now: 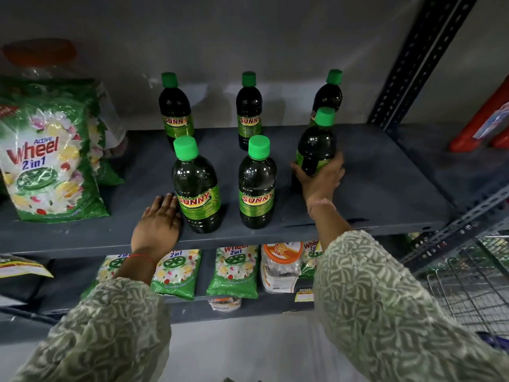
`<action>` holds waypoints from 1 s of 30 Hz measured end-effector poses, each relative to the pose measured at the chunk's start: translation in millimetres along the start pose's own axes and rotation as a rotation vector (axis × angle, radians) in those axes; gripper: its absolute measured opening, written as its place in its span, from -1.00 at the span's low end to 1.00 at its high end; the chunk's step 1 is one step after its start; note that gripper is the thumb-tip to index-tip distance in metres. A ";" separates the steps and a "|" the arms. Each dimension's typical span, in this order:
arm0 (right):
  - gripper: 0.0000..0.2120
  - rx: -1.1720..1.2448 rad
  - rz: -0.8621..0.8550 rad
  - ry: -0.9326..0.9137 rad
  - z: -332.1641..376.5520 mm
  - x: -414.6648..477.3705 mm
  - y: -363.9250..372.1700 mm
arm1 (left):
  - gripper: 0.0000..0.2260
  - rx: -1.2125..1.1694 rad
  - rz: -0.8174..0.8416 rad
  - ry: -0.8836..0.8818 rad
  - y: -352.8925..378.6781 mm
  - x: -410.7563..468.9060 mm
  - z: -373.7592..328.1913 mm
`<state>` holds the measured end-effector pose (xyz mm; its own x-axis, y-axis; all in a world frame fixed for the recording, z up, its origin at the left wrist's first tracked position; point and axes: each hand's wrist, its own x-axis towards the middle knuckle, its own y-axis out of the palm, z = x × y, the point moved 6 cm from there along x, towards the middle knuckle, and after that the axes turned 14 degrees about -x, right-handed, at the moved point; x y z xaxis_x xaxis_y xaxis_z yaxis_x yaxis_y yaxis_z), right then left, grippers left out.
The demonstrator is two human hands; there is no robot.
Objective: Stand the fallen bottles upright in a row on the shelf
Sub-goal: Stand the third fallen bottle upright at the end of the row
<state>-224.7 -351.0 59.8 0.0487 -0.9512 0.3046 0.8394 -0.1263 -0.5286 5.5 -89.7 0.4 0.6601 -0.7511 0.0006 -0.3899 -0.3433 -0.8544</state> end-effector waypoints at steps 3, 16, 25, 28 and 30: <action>-0.11 -0.017 -0.002 -0.009 -3.2 -2.7 5.9 | -0.56 -0.006 -0.006 0.002 -0.8 -0.4 -0.8; -0.15 0.095 0.139 0.045 -18.0 -13.1 18.1 | -0.55 0.041 0.016 -0.003 1.3 1.9 2.3; -0.54 0.189 0.615 0.010 -33.2 11.9 15.3 | -0.55 0.026 0.007 -0.004 0.8 0.9 1.2; -0.26 0.132 0.669 0.018 -36.8 11.0 18.3 | -0.55 0.025 0.009 -0.006 1.0 0.7 0.7; 0.05 -0.018 0.554 0.050 -33.5 8.5 21.1 | -0.55 0.031 0.012 -0.006 1.4 1.5 0.6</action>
<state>-224.8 -371.2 24.7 0.4546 -0.8886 -0.0604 0.6861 0.3927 -0.6124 6.4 -91.0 -1.1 0.6594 -0.7517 -0.0129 -0.3778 -0.3165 -0.8701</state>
